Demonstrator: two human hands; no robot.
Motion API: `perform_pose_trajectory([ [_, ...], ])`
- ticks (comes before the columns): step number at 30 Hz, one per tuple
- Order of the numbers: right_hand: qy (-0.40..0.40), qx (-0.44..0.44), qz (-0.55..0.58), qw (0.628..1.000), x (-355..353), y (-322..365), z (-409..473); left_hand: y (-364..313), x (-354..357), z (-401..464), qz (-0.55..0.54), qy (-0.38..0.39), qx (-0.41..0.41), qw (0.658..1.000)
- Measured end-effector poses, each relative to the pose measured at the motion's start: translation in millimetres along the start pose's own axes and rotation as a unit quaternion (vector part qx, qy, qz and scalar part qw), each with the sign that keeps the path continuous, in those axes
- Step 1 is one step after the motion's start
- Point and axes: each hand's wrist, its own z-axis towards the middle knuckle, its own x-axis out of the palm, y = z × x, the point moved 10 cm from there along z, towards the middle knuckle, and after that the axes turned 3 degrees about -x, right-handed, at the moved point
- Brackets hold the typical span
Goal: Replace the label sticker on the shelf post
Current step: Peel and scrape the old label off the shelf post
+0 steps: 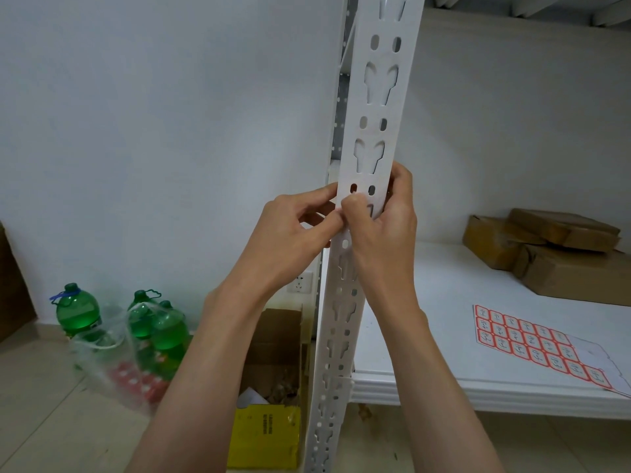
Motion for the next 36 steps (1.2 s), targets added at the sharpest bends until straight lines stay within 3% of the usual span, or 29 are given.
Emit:
perform_pose_trajectory([
  [8, 0.043, 0.050, 0.053, 0.996, -3, -11, 0, 0, -2, 2, 0.033, -0.019, -0.001, 0.999],
  [19, 0.062, 0.089, 0.102, 0.989, -9, -14, -6, -26, -14, 1, 0.098, -0.161, 0.017, 0.982],
  [36, 0.051, 0.095, 0.107, 0.988, -12, -19, -5, -22, -1, 6, 0.041, -0.126, 0.042, 0.990],
])
